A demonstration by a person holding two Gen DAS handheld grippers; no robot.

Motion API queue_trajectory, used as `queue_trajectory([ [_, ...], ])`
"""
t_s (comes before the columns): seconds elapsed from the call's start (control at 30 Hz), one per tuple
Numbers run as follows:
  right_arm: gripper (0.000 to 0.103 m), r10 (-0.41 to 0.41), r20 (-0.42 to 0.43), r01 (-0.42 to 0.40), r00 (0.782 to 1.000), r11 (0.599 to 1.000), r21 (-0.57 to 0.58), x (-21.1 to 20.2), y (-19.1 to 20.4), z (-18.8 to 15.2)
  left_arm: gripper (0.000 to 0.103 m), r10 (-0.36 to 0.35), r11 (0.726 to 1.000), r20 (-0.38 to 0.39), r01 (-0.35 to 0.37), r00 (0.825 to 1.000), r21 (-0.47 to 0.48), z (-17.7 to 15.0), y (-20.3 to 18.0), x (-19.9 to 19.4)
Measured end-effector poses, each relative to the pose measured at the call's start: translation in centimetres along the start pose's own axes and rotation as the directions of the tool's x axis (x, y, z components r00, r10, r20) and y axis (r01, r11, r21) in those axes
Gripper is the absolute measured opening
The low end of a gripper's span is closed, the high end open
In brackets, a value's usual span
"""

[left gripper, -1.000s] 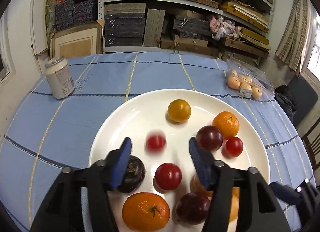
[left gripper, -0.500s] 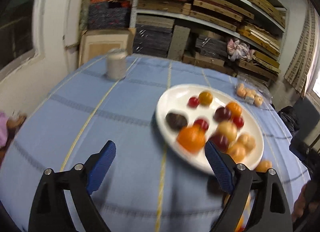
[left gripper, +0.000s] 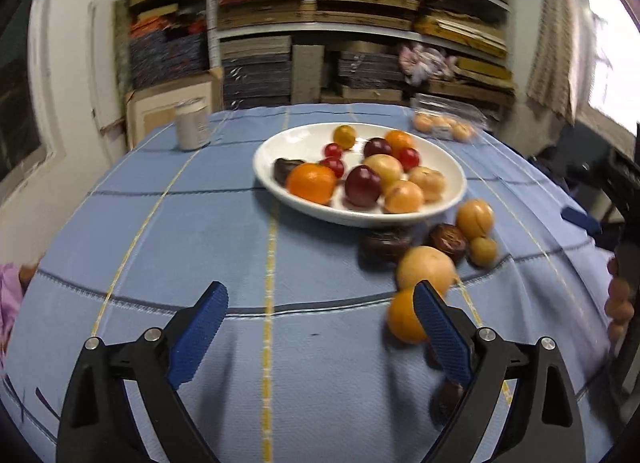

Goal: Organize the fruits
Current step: 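Move the left tool to an orange round fruit and close around it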

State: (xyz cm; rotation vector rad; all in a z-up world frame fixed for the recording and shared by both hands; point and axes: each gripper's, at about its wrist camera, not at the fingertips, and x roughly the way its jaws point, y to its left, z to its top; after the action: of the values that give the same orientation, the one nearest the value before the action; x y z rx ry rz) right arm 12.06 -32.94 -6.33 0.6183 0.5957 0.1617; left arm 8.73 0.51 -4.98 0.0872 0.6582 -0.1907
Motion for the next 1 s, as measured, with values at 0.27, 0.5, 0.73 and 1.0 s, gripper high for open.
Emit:
queue_trajectory([
  [0.27, 0.094, -0.001, -0.013, 0.001, 1.000, 1.000, -0.006, 0.3, 0.2, -0.1, 0.097, -0.041, 0.997, -0.035, 0.044, 0.999, 0.069, -0.2, -2.3, 1.2],
  [0.5, 0.094, -0.005, -0.024, 0.005, 1.000, 0.999, -0.032, 0.5, 0.9, -0.4, 0.099, -0.065, 0.997, -0.134, 0.070, 0.989, 0.034, 0.0, -2.1, 3.7],
  [0.73, 0.094, -0.001, -0.028, 0.000, 1.000, 0.999, -0.032, 0.6, 1.1, -0.5, 0.100, -0.003, 0.996, -0.096, -0.005, 0.995, -0.089, -0.1, 1.4, 2.7],
  [1.0, 0.094, 0.004, -0.028, -0.005, 1.000, 0.998, -0.062, 0.6, 1.8, -0.9, 0.100, -0.030, 0.999, -0.090, 0.027, 0.995, -0.039, -0.2, 0.7, 2.1],
])
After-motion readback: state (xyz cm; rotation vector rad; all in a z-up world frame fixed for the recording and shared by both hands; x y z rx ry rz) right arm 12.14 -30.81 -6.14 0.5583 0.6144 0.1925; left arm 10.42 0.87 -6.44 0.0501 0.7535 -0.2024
